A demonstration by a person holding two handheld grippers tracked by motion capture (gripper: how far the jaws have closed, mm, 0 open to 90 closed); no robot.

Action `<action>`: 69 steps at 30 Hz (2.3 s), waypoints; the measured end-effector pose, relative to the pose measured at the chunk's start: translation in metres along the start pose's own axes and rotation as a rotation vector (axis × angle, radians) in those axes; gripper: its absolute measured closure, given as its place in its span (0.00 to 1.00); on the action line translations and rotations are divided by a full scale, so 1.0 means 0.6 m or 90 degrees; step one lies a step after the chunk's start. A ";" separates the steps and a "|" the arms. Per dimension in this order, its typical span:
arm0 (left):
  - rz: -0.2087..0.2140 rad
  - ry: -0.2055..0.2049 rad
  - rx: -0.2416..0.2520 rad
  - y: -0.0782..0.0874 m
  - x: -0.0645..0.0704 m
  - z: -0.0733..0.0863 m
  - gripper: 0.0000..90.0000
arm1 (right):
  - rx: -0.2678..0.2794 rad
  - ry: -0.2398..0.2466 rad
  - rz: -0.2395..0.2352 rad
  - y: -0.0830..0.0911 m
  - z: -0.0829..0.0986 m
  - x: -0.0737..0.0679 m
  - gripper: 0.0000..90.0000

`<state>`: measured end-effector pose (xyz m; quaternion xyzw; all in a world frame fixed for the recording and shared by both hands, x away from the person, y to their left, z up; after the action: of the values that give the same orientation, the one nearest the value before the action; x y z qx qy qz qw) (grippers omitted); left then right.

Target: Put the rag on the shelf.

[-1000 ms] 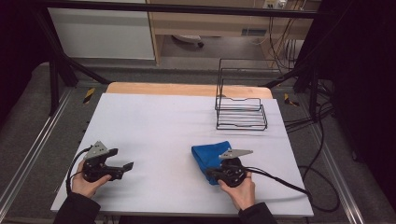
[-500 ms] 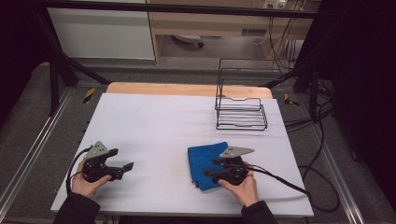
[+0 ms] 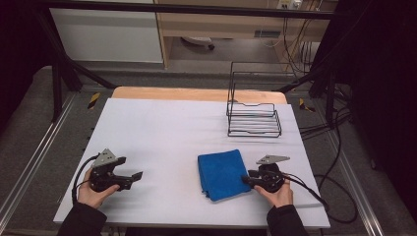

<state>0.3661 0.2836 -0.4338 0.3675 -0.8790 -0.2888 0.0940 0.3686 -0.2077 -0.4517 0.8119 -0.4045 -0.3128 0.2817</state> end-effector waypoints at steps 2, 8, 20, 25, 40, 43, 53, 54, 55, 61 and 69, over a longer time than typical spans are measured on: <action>-0.001 0.000 -0.002 0.000 0.001 0.000 0.10 | -0.014 0.002 -0.003 -0.005 0.004 -0.001 0.72; 0.000 0.003 -0.001 -0.002 0.003 -0.002 0.10 | -0.027 -0.037 -0.023 0.001 0.004 -0.005 0.95; 0.003 0.004 -0.005 -0.004 0.007 -0.002 0.10 | -0.008 -0.091 0.009 0.042 0.016 -0.006 0.97; 0.004 0.005 -0.008 -0.008 0.015 -0.009 0.09 | 0.005 -0.089 0.016 0.044 0.022 -0.006 0.87; 0.032 -0.011 -0.010 -0.063 0.067 -0.095 0.07 | 0.116 -0.005 -0.024 0.051 -0.012 0.048 0.16; 0.041 -0.022 -0.018 -0.088 0.085 -0.121 0.08 | 0.120 0.001 -0.030 0.050 -0.011 0.052 0.13; 0.054 -0.001 -0.041 -0.196 0.134 -0.185 0.18 | 0.132 -0.013 -0.034 0.057 0.003 0.054 0.08; 0.052 0.004 -0.045 -0.205 0.137 -0.188 0.20 | 0.129 -0.011 -0.033 0.057 0.004 0.054 0.08; 0.054 0.008 -0.048 -0.212 0.139 -0.190 0.23 | 0.125 -0.009 -0.032 0.056 0.005 0.055 0.08; 0.050 0.011 -0.074 -0.256 0.155 -0.200 0.33 | 0.126 -0.012 -0.036 0.054 0.004 0.054 0.08; 0.060 -0.006 -0.110 -0.298 0.177 -0.199 0.56 | 0.119 -0.015 -0.041 0.052 0.004 0.054 0.10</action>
<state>0.4413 0.0560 -0.4450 0.3150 -0.8676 -0.3605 0.1343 0.3673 -0.2509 -0.4403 0.8435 -0.4088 -0.2921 0.1899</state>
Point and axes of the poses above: each handheld gripper's, and its own axes: y roughly backward along the jaws, z roughly out of its underside, x roughly to its right, the point moved 1 cm from there along -y, roughly forward along the jaws, and after that the axes turned 9 degrees about -y, right-handed, at the moved point
